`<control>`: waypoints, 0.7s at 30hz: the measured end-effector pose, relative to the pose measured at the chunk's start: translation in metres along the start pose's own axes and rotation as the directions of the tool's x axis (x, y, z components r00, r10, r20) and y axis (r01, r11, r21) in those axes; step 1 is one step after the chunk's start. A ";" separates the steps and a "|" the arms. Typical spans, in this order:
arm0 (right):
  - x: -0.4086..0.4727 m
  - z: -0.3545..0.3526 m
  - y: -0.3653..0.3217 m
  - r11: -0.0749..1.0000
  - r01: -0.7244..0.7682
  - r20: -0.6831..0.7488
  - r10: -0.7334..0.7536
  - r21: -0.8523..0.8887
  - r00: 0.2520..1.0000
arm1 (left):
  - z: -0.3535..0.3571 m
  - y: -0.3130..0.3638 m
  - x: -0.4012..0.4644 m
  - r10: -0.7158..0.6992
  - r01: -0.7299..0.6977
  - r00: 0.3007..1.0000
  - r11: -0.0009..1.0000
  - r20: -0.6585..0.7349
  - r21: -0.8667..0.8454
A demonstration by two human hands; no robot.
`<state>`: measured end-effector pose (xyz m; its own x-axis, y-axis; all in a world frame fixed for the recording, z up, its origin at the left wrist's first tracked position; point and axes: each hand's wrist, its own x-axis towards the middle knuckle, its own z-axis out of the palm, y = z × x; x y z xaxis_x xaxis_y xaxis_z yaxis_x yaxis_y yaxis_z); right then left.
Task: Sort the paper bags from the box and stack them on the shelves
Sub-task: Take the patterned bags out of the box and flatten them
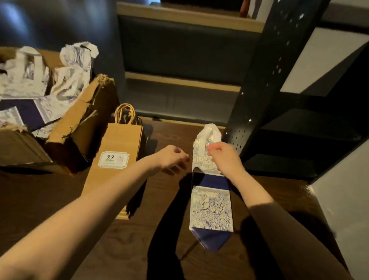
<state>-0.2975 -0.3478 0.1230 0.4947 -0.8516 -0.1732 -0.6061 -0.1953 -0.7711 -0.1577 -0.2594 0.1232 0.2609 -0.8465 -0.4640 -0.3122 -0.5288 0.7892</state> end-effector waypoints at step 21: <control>0.041 0.121 -0.261 0.893 0.413 -0.064 -0.429 -0.178 0.901 | -0.302 -0.030 -0.057 0.391 -0.380 0.896 0.921 -0.210 0.092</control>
<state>-0.0436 -0.2731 0.2424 0.6661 -0.7145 0.2140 -0.4478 -0.6126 -0.6513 0.1125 -0.1767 0.2480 0.3040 -0.9524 -0.0230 -0.4708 -0.1712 0.8655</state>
